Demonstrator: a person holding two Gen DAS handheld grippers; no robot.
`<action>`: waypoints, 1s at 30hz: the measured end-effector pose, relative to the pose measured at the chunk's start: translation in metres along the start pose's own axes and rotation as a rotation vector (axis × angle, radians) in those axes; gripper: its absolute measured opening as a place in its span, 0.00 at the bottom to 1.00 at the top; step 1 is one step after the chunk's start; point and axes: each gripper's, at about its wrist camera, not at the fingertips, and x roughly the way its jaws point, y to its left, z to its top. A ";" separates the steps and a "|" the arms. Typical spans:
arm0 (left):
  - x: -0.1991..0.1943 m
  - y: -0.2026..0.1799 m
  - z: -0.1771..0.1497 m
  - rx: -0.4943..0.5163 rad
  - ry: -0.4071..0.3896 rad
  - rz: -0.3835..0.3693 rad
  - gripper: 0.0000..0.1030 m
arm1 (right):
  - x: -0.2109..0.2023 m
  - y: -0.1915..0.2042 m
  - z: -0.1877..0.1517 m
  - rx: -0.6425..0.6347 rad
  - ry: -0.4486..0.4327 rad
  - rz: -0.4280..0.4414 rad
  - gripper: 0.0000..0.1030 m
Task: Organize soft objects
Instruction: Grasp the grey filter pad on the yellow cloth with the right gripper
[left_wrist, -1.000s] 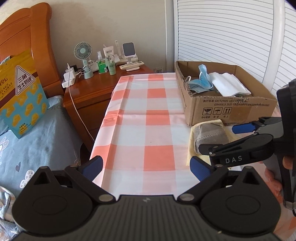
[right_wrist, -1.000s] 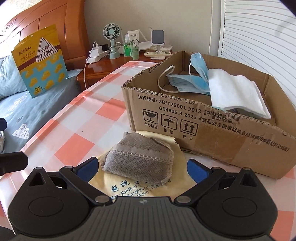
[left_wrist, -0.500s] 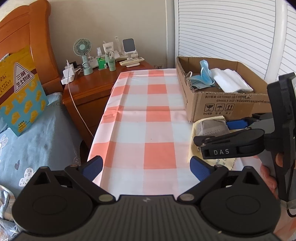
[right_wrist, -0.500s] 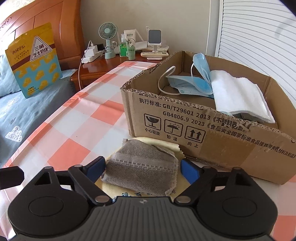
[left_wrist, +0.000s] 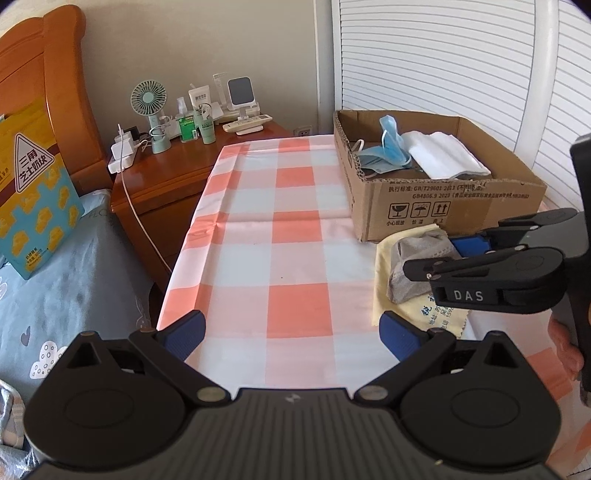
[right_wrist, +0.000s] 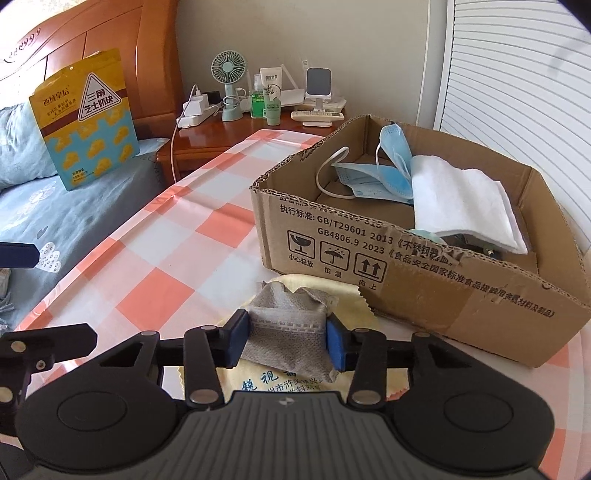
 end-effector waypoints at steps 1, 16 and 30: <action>0.000 -0.001 0.000 0.004 -0.001 -0.004 0.97 | -0.004 -0.002 -0.001 0.000 -0.002 0.003 0.43; 0.008 -0.021 -0.002 0.044 0.018 -0.048 0.97 | -0.013 -0.015 -0.015 -0.031 -0.006 -0.004 0.78; 0.013 -0.015 -0.001 0.027 0.029 -0.060 0.97 | -0.009 -0.005 -0.015 -0.175 0.092 0.145 0.79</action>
